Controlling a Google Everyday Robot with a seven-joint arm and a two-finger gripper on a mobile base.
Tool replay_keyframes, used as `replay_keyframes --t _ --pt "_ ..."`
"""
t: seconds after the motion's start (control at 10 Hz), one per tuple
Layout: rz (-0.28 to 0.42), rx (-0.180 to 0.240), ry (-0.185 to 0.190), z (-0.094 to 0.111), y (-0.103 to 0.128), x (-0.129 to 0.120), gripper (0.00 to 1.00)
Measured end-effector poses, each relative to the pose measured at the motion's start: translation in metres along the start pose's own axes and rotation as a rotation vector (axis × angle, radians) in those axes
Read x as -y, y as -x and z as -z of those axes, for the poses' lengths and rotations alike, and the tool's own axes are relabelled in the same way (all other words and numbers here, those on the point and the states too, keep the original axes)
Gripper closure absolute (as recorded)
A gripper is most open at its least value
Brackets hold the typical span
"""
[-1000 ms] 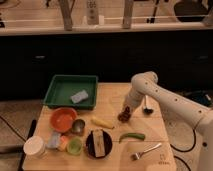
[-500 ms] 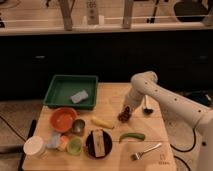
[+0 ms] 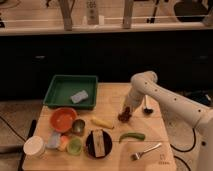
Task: Place grapes in table surface
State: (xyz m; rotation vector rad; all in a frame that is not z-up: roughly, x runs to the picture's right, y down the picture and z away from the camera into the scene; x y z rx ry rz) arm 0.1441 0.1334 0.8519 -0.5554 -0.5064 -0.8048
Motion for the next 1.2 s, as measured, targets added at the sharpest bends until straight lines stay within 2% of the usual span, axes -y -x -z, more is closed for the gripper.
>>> replay_keyframes --t 0.5,0.7,1.2 --pt "0.001 0.000 0.017 0.0002 -0.0006 -0.0013 0.83" --pt "0.005 0.000 0.025 0.0007 -0.0007 -0.0010 0.76" --pt "0.011 -0.007 0.039 0.0040 -0.0015 -0.0013 0.76"
